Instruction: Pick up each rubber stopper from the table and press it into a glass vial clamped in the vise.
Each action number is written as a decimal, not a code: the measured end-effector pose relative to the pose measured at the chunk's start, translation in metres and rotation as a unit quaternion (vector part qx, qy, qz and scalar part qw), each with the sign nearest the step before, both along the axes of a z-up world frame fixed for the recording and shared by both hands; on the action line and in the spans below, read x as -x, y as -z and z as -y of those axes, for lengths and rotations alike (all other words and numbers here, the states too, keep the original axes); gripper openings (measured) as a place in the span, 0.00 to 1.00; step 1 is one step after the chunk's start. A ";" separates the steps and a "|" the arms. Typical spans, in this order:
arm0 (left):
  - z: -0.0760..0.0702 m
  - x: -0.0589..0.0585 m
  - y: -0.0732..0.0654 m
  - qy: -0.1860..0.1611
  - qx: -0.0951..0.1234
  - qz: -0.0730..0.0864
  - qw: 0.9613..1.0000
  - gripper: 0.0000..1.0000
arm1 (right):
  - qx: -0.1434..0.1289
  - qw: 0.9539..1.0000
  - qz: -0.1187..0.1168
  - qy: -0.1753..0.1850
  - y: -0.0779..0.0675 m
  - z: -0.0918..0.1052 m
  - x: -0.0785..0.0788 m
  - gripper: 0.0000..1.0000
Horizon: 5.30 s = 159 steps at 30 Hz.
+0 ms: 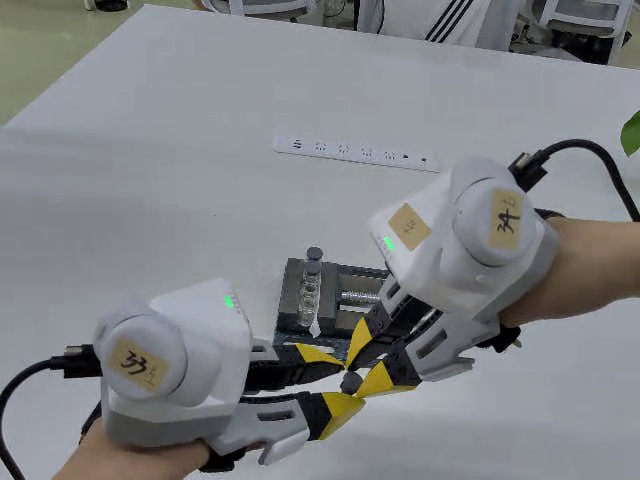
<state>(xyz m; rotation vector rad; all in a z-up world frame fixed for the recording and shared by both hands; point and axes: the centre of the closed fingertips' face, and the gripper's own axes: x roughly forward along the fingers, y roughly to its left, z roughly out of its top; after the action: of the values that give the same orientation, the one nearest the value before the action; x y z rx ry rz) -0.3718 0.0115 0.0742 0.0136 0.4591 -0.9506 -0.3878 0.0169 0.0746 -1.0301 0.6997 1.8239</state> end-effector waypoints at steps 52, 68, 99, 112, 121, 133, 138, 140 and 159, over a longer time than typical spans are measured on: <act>-0.105 -0.031 0.011 -0.171 -0.044 0.001 0.984 0.99 | 0.046 0.992 0.113 -0.023 0.006 -0.037 -0.109 0.05; -0.109 -0.032 0.016 -0.178 -0.043 -0.007 0.983 0.99 | 0.077 0.970 0.168 -0.161 0.028 -0.049 -0.119 0.05; -0.106 -0.029 0.023 -0.180 -0.032 -0.023 0.983 0.97 | 0.102 0.960 0.175 -0.194 0.042 -0.048 -0.121 0.04; -0.105 -0.030 0.022 -0.184 -0.029 -0.023 0.982 0.96 | 0.133 0.957 0.176 -0.190 0.043 -0.050 -0.123 0.04; -0.103 -0.030 0.023 -0.185 -0.025 -0.022 0.982 0.96 | 0.157 0.974 0.133 -0.095 0.043 -0.049 -0.121 0.03; -0.098 -0.032 0.022 -0.182 -0.021 -0.021 0.983 0.96 | 0.178 0.978 0.107 -0.019 0.044 -0.051 -0.118 0.03; -0.099 -0.032 0.022 -0.184 -0.019 -0.021 0.983 0.96 | 0.170 0.979 0.114 -0.010 0.043 -0.048 -0.113 0.03; -0.099 -0.032 0.023 -0.183 -0.021 -0.021 0.983 0.95 | 0.166 0.980 0.114 -0.006 0.043 -0.050 -0.115 0.04; -0.104 -0.031 0.022 -0.185 -0.024 -0.023 0.982 0.95 | 0.149 0.982 0.108 -0.035 0.044 -0.049 -0.120 0.10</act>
<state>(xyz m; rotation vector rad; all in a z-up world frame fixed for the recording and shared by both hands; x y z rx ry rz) -0.3403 0.1152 0.0527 -0.0490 0.5075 -0.5750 -0.2683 0.0664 0.0308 -1.4429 0.8270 1.6644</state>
